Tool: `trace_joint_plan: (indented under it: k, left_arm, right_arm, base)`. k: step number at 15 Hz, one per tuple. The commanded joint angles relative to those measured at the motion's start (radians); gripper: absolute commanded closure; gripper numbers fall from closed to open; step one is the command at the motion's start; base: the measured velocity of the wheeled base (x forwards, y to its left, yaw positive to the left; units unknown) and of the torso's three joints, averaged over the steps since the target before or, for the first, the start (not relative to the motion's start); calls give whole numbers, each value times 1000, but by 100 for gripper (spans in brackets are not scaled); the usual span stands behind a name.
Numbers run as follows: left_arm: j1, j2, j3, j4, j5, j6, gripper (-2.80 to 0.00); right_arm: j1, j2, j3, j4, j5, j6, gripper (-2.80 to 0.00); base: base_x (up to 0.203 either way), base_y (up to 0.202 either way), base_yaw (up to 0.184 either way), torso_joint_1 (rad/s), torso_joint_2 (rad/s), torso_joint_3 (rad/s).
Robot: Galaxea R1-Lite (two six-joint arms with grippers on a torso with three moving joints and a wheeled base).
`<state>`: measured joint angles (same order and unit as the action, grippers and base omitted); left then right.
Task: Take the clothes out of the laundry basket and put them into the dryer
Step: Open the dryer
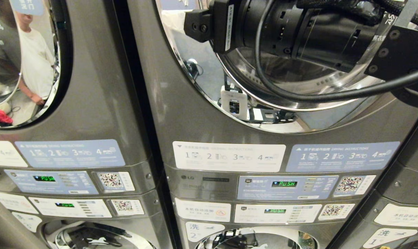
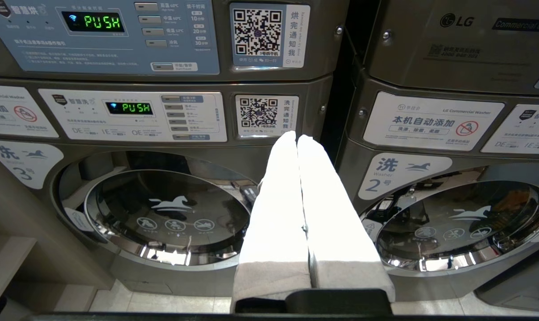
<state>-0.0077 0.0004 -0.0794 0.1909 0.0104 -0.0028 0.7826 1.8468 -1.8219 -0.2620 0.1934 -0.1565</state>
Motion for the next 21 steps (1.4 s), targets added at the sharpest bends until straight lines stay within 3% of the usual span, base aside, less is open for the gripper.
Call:
trace_joint_plan:
  k: [1, 15, 21]
  left_arm:
    - [0, 0, 0, 1, 0, 0, 0]
    - [0, 0, 0, 1, 0, 0, 0]
    - [0, 0, 0, 1, 1, 0, 0]
  right_arm:
    - [0, 0, 0, 16, 4, -1, -280]
    - [61, 4, 0, 53, 97, -5, -280]
    - [103, -137, 143, 99, 112, 0, -280]
  base:
    - [0, 0, 0, 0, 0, 0]
    - [0, 0, 0, 0, 0, 0]
    - [0, 0, 0, 0, 0, 0]
